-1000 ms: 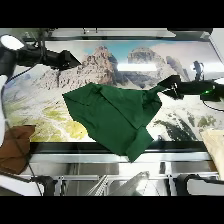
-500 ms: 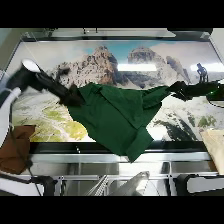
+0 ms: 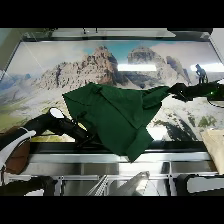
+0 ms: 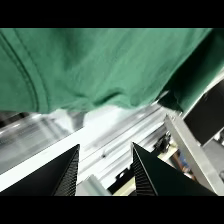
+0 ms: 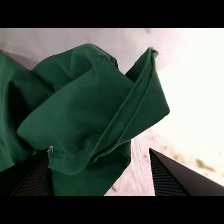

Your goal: Fold the shirts.

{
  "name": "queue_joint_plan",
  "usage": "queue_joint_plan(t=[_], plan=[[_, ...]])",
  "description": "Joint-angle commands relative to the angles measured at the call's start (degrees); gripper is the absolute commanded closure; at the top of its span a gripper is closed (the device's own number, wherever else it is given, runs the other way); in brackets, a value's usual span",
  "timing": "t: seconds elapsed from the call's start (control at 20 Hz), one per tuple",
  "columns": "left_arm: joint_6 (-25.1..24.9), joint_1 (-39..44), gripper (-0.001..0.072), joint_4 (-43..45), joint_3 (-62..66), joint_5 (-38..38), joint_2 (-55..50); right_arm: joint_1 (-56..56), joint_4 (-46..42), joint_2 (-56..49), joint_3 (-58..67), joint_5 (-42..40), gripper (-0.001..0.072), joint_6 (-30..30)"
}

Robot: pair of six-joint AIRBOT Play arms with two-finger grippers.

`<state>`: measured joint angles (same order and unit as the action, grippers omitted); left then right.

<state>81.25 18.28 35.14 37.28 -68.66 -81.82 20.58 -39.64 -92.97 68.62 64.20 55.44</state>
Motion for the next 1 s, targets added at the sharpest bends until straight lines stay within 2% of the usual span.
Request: queue_joint_plan(t=[0.0,0.2,0.25,0.35,0.55,0.6,0.65,0.75,0.8,0.95], plan=[[0.24,3.56,0.0364,-3.34,-3.45,5.27,0.44,0.04,-0.04,-0.04,0.04,0.17,0.0046,0.04],[0.24,4.63,0.0364,-3.74,-1.88,11.85,-4.04,0.17,-0.09,-0.02,0.79,-0.55,0.0046,0.04],[-0.26,4.28,0.0405,-3.78,-0.15,12.76,-5.14,0.17,-0.09,-0.02,1.31,-0.55,0.0046,0.04],[-0.22,4.24,0.0403,-3.78,4.79,15.56,-7.32,0.17,-0.09,-0.02,2.12,-0.55,0.0046,0.07],[-0.22,4.24,0.0408,-3.26,12.68,15.47,-12.39,0.17,-0.09,-0.02,2.43,-0.61,0.0046,0.04],[-0.33,4.24,0.0566,-3.15,14.01,14.21,-13.73,0.2,-0.13,-0.02,2.45,-1.07,0.0046,0.0],[-2.08,4.22,0.0693,-3.15,15.23,12.59,-14.86,0.46,-0.28,-0.02,2.49,-1.46,0.0046,-0.17],[-3.91,3.61,0.0694,-1.97,17.0,9.4,-15.65,1.9,-0.31,-0.02,2.64,-1.86,0.0046,-0.17],[-3.85,2.8,0.0694,1.29,17.92,7.32,-15.43,3.02,-0.55,-0.02,2.8,-1.84,0.0046,-0.2],[0.9,-2.93,0.0693,16.65,20.02,2.14,-11.76,6.58,-0.94,-0.04,2.93,-0.26,0.0045,-3.19]])
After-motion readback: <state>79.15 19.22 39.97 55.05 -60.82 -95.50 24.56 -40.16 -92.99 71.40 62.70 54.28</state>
